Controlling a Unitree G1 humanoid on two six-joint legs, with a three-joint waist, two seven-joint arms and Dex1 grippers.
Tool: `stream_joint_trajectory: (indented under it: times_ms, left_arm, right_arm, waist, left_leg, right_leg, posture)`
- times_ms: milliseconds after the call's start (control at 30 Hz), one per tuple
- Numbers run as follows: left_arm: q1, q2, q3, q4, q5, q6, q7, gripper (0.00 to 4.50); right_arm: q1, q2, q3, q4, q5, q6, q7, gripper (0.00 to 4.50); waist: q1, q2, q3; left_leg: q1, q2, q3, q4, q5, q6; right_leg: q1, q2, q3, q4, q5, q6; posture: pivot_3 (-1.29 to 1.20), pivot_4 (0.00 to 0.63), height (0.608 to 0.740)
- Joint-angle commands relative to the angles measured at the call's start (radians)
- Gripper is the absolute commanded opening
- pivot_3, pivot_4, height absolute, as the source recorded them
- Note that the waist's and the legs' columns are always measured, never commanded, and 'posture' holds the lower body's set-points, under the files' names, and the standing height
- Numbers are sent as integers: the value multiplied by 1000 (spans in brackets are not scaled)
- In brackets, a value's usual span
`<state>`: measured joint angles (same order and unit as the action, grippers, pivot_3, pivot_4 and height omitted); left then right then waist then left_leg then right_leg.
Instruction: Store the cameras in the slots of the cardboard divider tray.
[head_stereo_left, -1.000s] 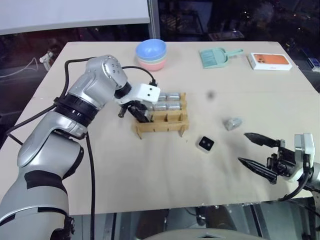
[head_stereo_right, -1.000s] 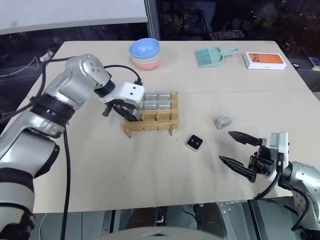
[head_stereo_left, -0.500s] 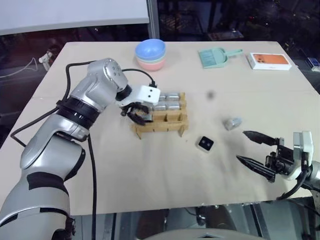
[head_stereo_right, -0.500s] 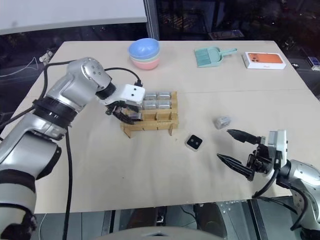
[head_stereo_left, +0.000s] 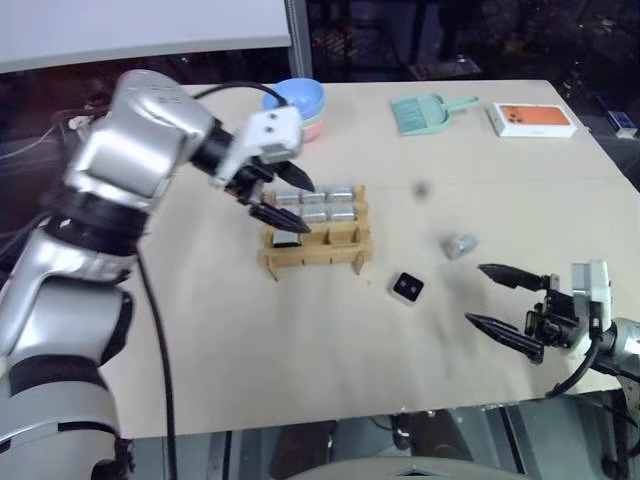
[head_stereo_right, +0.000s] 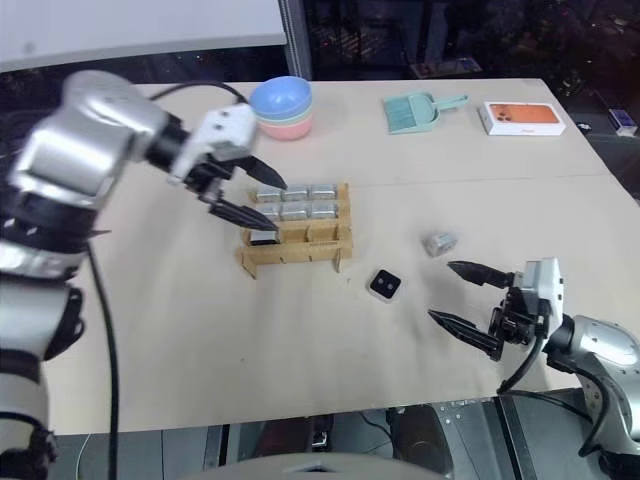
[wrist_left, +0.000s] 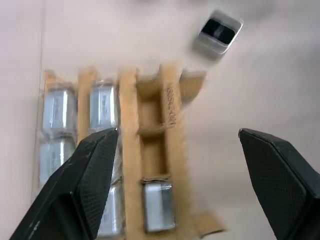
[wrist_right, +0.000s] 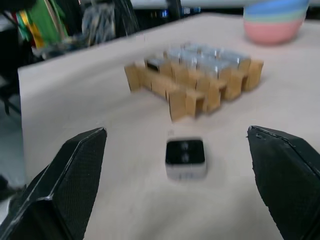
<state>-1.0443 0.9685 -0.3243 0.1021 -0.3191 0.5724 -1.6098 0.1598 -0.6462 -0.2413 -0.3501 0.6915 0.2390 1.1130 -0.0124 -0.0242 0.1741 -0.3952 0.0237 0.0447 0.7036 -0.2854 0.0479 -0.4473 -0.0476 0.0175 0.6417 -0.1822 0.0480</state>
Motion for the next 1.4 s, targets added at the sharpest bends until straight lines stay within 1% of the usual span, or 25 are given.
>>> stream_joint_trajectory:
  times_ms: [33, 133, 200, 267, 300, 367, 467, 533, 633, 767, 967, 1033, 1067, 1133, 1200, 1267, 1333, 1400]
  left_arm:
    - [201, 43, 215, -161, -168, 13, 20, 3991]
    - [402, 43, 416, -287, -282, 128, 140, 3991]
    - [574, 43, 557, -372, -326, 149, 183, 3991]
    - [755, -6, 731, -455, -358, 174, 264, 3991]
    - [821, -29, 796, -487, -381, 188, 295, 3991]
    - [933, -66, 890, -549, -424, 201, 336, 3991]
    - [1084, -123, 991, -630, -472, 197, 379, 3991]
    - [1181, -176, 1035, -674, -481, 184, 427, 3991]
    - [1256, -214, 1056, -712, -496, 168, 484, 3991]
    - [1301, -229, 1063, -748, -533, 158, 541, 3991]
    - [1319, -223, 1040, -765, -559, 141, 601, 3991]
    - [1319, -218, 1023, -761, -558, 136, 619, 4105]
    - [1319, -217, 1013, -754, -557, 135, 626, 4105]
    - [1316, -222, 985, -744, -558, 136, 641, 4105]
    - [1305, -226, 951, -733, -545, 128, 656, 4105]
    - [1275, -226, 913, -717, -549, 129, 675, 4105]
    - [1213, -232, 864, -692, -575, 160, 728, 4105]
    - [1149, -250, 814, -671, -595, 192, 786, 4105]
  right_arm:
    - [-31, -7, 16, 2, -54, 12, -64, 4500]
    - [-53, -14, 36, 9, -55, 34, -60, 4500]
    - [-72, -19, 59, 12, -63, 51, -61, 4500]
    - [-104, -29, 105, 44, -136, 68, -99, 4500]
    - [-117, -32, 122, 58, -152, 73, -101, 4500]
    - [-136, -26, 144, 80, -164, 75, -95, 4500]
    - [-168, -3, 187, 112, -187, 66, -93, 4500]
    - [-219, 39, 258, 175, -260, 36, -123, 4500]
    - [-276, 98, 318, 252, -308, -2, -127, 4500]
    - [-306, 130, 354, 297, -337, -16, -122, 4500]
    - [-347, 172, 358, 335, -356, -19, -150, 4500]
    - [-350, 174, 355, 335, -357, -19, -146, 3959]
    - [-351, 172, 355, 333, -357, -21, -139, 3607]
    - [-353, 169, 356, 333, -361, -34, -130, 2568]
    - [-352, 172, 356, 332, -366, -42, -134, 1894]
    - [-350, 171, 359, 326, -376, -61, -133, 1896]
    - [-345, 174, 354, 319, -386, -97, -137, 1896]
    - [-347, 166, 360, 323, -420, -181, -128, 1896]
  waist:
    - [-5, 0, 0]
    - [3, -2, 1]
    - [3, -2, 1]
    - [-5, 0, 0]
    - [-3, -1, 0]
    - [2, -2, 0]
    - [5, -2, 0]
    - [4, -3, -1]
    - [1, -3, -1]
    - [6, -3, -1]
    - [-1, -3, -1]
    - [-1, -3, -1]
    - [-1, -3, -1]
    - [-1, -3, -1]
    - [0, -3, -1]
    - [1, -3, -1]
    - [1, -3, -1]
    - [2, -3, -1]
  left_leg:
    - [0, 0, 0, 0, 0, 0]
    - [-1, 0, 0, 0, 0, 0]
    - [0, 1, 0, 1, 0, 0]
    - [0, 3, 1, 0, 0, 0]
    - [2, 3, 2, 0, 0, 0]
    - [1, 4, 2, 0, 0, 0]
    - [1, 3, 1, 0, 0, 0]
    - [2, 3, 1, 0, 0, 0]
    - [4, 2, 2, 0, 0, 0]
    - [4, 2, 1, 0, 0, 0]
    - [4, 2, 2, 0, 0, -1]
    - [5, 2, 2, 0, 0, -1]
    - [5, 2, 2, 0, 0, -1]
    - [5, 2, 2, 0, 0, -1]
    - [5, 2, 3, -1, 0, -1]
    - [5, 2, 3, -1, 0, -1]
    - [4, 1, 2, -1, 0, -1]
    - [4, 1, 2, -1, 0, -1]
  right_leg:
    - [0, 0, 0, 0, 0, 0]
    - [0, 0, -1, 1, 0, 0]
    - [0, -1, -1, 0, -1, -1]
    - [0, -1, 0, 0, -2, -3]
    - [0, -1, 1, 0, -2, -4]
    - [0, -1, 0, 0, -2, -4]
    - [0, -2, -1, 0, -3, -4]
    - [1, -2, -1, 0, -3, -4]
    - [2, -1, -1, 0, -3, -4]
    - [2, -1, -2, 0, -2, -4]
    - [3, -1, -1, 0, -2, -5]
    - [3, -1, -1, 0, -2, -5]
    - [2, -1, -1, 0, -2, -5]
    - [2, -1, -1, 0, -2, -5]
    - [3, -1, -1, 0, -2, -5]
    - [3, -1, -1, 0, -2, -5]
    - [3, -1, -1, 0, -2, -5]
    - [3, -1, -1, 0, -2, -5]
  posture:
    - [0, 150, 740]
    - [0, 150, 740]
    - [0, 150, 740]
    - [0, 150, 740]
    - [0, 150, 740]
    - [0, 150, 740]
    - [0, 150, 740]
    - [0, 150, 740]
    - [0, 150, 740]
    - [0, 150, 740]
    - [0, 150, 740]
    - [0, 150, 740]
    - [0, 150, 740]
    - [0, 150, 740]
    - [0, 150, 740]
    - [0, 150, 740]
    - [0, 150, 740]
    - [0, 150, 740]
